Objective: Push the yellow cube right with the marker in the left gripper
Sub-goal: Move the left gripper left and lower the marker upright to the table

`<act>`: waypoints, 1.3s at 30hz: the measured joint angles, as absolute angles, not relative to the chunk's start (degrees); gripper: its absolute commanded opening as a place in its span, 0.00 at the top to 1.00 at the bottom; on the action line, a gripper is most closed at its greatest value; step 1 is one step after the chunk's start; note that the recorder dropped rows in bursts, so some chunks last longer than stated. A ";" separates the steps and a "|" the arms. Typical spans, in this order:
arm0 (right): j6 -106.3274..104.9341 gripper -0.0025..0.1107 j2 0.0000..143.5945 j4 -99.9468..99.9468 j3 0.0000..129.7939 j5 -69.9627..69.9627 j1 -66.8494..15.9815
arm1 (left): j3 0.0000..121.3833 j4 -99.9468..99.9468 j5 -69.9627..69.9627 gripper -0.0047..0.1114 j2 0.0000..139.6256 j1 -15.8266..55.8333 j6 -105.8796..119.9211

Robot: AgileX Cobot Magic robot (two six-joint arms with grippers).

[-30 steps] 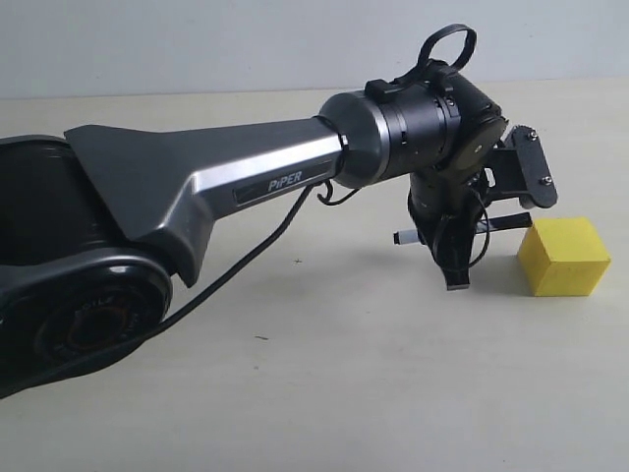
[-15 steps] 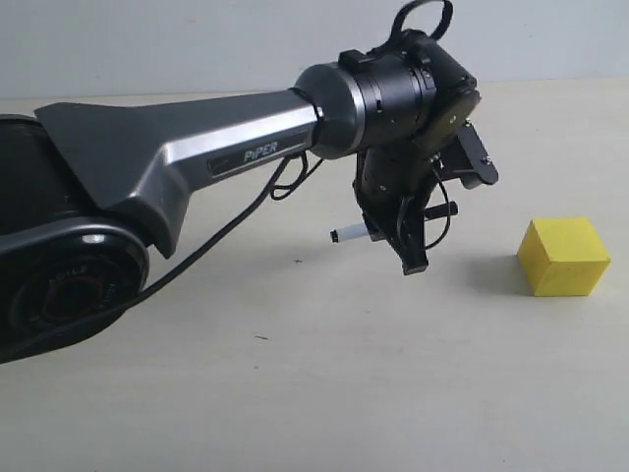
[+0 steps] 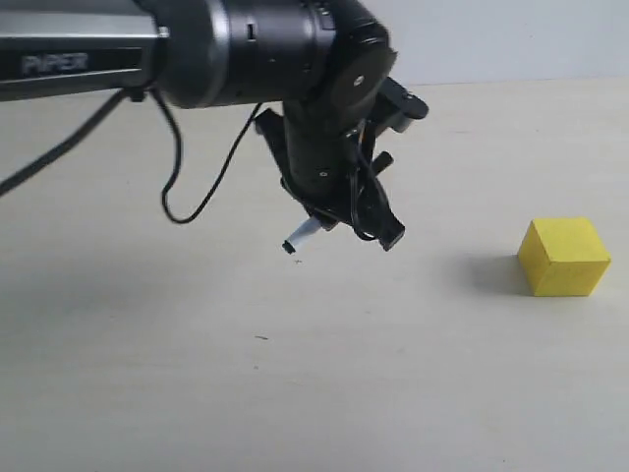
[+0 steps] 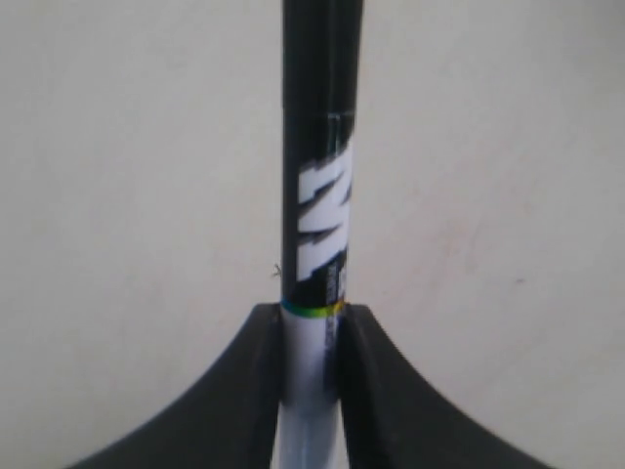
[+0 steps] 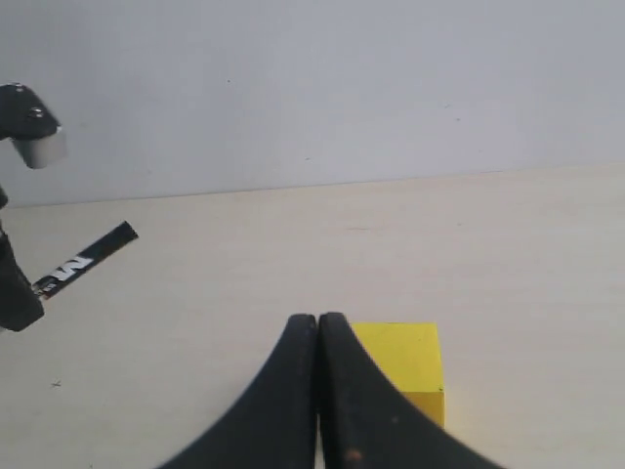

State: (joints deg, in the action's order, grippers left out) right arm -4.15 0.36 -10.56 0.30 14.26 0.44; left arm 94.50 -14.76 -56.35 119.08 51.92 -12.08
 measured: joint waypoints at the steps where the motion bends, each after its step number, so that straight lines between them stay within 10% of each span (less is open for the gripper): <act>1: -4.15 0.98 0.36 -10.56 0.30 14.26 0.44 | 91.29 -14.62 -53.57 0.96 117.44 51.49 -17.10; 39: -4.15 0.98 0.36 -10.56 0.30 14.26 0.44 | 79.50 7.77 -36.07 0.96 120.76 40.58 -29.42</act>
State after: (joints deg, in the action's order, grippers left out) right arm -4.15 0.36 -10.56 0.30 14.26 0.44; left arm 79.50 7.77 -36.07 120.76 40.58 -29.42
